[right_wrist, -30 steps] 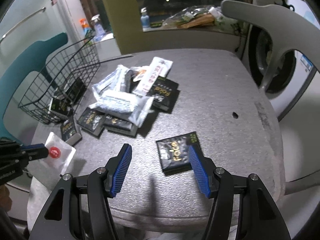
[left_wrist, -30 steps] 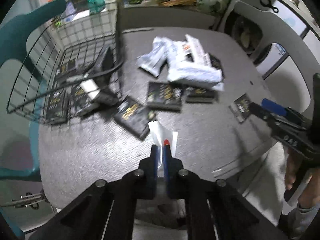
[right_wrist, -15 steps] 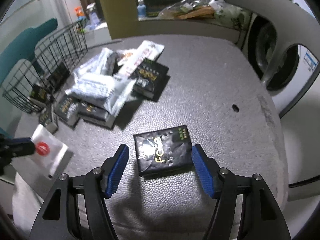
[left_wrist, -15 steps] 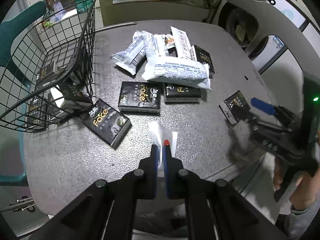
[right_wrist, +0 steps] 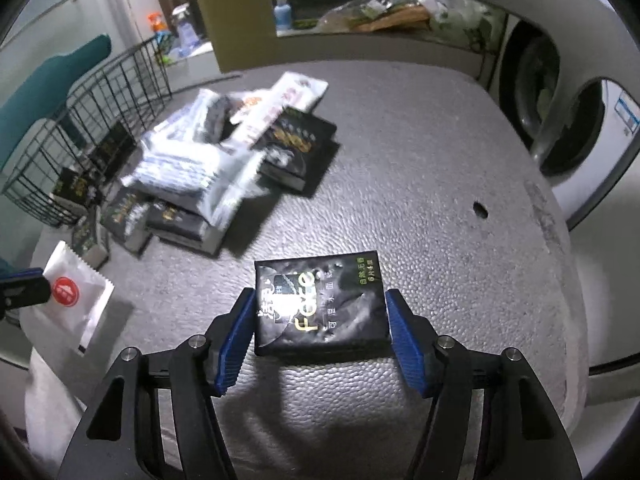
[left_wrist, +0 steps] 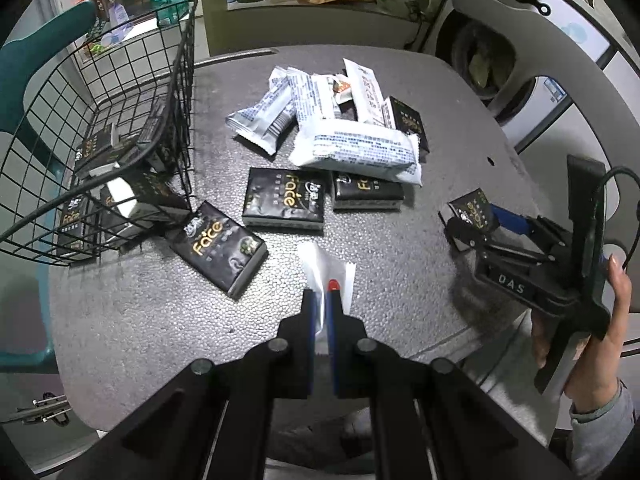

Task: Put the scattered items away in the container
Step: 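Drop the sachet and tissue pack into the wire basket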

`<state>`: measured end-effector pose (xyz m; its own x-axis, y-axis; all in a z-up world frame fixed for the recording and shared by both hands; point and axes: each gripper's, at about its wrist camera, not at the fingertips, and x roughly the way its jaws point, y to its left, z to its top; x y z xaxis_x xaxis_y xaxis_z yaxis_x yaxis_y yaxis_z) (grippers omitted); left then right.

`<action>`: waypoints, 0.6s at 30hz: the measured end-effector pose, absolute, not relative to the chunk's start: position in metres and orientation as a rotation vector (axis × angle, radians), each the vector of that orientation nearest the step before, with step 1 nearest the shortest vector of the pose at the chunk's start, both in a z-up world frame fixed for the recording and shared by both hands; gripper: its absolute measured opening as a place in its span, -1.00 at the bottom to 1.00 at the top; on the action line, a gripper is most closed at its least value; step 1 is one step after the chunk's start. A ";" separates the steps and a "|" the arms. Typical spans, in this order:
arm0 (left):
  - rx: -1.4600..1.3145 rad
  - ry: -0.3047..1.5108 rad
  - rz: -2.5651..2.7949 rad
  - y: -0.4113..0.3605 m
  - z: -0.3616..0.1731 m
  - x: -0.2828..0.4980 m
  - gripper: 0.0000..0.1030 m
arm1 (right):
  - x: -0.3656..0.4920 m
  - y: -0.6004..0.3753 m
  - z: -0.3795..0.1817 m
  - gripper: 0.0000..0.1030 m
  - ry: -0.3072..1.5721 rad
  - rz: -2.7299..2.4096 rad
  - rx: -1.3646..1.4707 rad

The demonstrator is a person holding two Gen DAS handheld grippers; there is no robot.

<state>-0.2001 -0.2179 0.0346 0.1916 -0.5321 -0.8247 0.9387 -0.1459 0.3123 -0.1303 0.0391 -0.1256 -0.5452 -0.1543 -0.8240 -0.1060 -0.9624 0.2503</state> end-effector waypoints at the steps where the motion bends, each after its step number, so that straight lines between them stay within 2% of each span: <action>1: 1.069 0.500 -1.375 -0.217 0.036 -0.200 -0.91 | -0.129 0.037 -0.118 0.23 -0.421 -2.716 1.462; 7: 1.018 0.453 -1.394 -0.206 0.075 -0.199 -0.91 | -0.127 0.008 -0.046 0.23 -0.416 -2.736 1.239; 13: 0.870 0.340 -1.401 -0.191 0.160 -0.186 -0.91 | -0.151 -0.053 0.040 0.23 -0.391 -2.682 0.980; 18: 0.746 0.319 -1.321 -0.205 0.217 -0.145 -0.91 | -0.192 -0.120 0.070 0.23 -0.307 -2.616 0.922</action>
